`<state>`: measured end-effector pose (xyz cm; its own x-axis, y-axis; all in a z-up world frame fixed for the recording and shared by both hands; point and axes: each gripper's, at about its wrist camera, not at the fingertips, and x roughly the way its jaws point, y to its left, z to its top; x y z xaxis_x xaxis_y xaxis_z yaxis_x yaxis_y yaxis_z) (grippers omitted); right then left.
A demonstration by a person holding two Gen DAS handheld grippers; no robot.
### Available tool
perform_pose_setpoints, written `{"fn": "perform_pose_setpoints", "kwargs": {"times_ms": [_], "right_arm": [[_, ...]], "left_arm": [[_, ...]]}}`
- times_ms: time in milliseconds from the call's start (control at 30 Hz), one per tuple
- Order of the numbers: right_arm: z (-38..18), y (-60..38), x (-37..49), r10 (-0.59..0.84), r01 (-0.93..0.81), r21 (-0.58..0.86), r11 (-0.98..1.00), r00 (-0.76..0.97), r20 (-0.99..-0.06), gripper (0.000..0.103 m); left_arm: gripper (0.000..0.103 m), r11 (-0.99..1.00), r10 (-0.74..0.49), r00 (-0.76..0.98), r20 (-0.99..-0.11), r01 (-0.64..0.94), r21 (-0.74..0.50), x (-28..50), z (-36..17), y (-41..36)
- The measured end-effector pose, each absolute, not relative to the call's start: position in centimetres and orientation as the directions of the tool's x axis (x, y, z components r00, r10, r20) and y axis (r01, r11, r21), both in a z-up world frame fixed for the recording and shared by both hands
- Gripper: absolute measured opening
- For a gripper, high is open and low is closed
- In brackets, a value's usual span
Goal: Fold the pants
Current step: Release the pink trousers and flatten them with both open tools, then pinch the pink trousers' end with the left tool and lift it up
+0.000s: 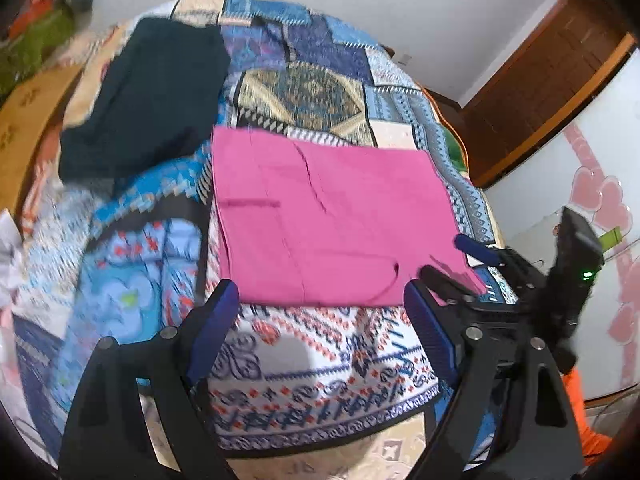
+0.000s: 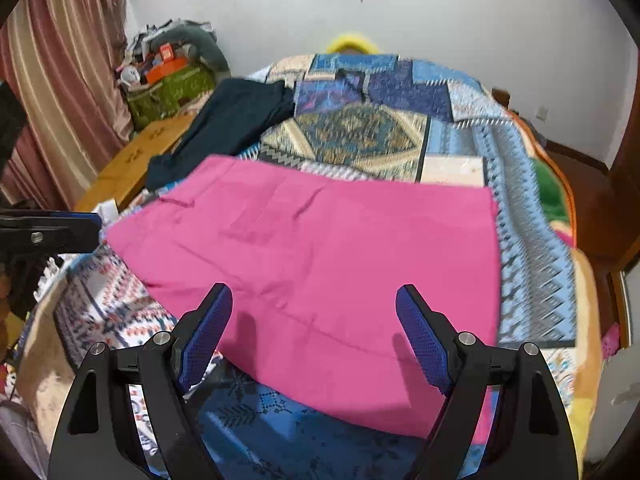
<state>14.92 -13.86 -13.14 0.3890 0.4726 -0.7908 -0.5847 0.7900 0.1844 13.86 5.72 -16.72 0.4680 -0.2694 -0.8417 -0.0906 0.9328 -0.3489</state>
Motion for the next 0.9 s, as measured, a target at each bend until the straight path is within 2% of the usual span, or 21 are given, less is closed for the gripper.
{"fn": "perform_pose_setpoints", "kwargs": {"times_ms": [233, 467, 567, 600, 733, 900], "right_arm": [[-15.1, -13.9, 14.4, 0.463, -0.573, 0.209, 0.793, 0.343, -0.817, 0.081], [-15.3, -13.9, 14.2, 0.470, -0.560, 0.238, 0.793, 0.316, -0.824, 0.081], [-15.4, -14.0, 14.1, 0.477, -0.548, 0.258, 0.796, 0.305, -0.824, 0.081], [-15.5, -14.1, 14.1, 0.482, -0.543, 0.268, 0.796, 0.301, -0.823, 0.081], [-15.5, -14.3, 14.0, 0.493, -0.530, 0.290, 0.797, 0.295, -0.818, 0.081], [-15.0, -14.9, 13.6, 0.497, -0.524, 0.295, 0.799, 0.299, -0.814, 0.081]], "left_arm": [[0.085, 0.858, -0.381, 0.450, -0.808, -0.155, -0.490, 12.6, -18.2, 6.6], [0.082, 0.793, -0.455, 0.451, -0.767, -0.187, -0.580, 15.0, -20.0, 7.5], [0.054, 0.830, -0.375, 0.455, -0.808, -0.223, -0.511, 16.3, -20.3, 7.6], [0.034, 0.854, -0.331, 0.451, -0.829, -0.230, -0.466, 16.7, -20.4, 7.5], [0.025, 0.915, -0.226, 0.478, -0.849, -0.194, -0.353, 16.9, -20.3, 6.7], [0.020, 0.979, -0.069, 0.551, -0.832, -0.123, -0.162, 16.0, -18.0, 5.0]]}}
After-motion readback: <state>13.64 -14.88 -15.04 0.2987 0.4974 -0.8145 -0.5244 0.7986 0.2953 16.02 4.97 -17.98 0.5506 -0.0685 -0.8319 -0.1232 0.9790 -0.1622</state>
